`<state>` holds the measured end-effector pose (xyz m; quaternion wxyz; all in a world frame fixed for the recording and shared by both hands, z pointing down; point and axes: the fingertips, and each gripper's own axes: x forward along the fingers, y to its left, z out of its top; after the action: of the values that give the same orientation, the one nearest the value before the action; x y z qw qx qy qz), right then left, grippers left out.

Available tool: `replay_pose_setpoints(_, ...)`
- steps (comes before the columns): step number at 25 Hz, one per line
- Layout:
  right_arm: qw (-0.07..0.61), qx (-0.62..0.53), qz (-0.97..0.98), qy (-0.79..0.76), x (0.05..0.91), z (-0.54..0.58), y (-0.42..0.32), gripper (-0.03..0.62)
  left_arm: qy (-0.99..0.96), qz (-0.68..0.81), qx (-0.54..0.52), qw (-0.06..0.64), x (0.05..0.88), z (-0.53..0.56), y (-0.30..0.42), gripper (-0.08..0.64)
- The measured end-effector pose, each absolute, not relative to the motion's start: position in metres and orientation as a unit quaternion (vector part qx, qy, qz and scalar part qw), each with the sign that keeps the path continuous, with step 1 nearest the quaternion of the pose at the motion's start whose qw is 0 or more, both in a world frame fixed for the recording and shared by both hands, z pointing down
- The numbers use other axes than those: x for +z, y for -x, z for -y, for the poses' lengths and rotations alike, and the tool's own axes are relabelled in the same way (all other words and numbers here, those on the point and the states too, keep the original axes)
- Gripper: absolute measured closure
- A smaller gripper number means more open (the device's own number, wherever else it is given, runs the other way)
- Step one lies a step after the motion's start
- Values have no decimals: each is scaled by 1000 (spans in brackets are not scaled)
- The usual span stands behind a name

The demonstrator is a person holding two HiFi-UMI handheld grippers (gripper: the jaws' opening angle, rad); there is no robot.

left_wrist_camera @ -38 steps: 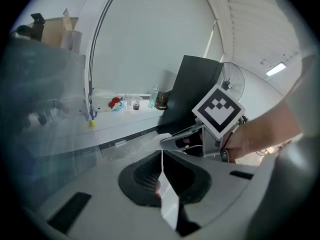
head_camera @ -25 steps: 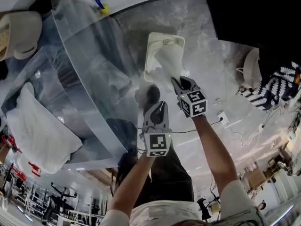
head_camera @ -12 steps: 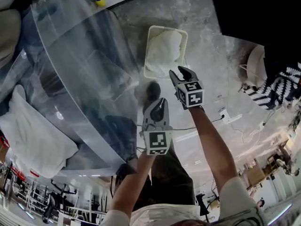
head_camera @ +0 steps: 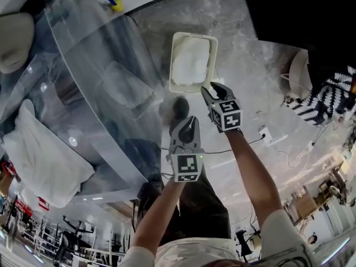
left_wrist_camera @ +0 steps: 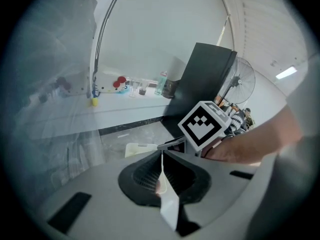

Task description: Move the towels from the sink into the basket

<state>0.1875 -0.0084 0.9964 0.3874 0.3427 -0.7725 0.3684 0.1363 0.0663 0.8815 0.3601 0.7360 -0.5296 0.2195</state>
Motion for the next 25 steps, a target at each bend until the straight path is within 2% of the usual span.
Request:
replay_pose_setpoints(15,360,353,793,-342,876,0,-179,479,-758,514,208,344,780,-72,-152,546)
replay_pose_setpoints(25,341,338,806,-346,761,-3,-165,508,-768,501,183,355,682,-70,-128,546)
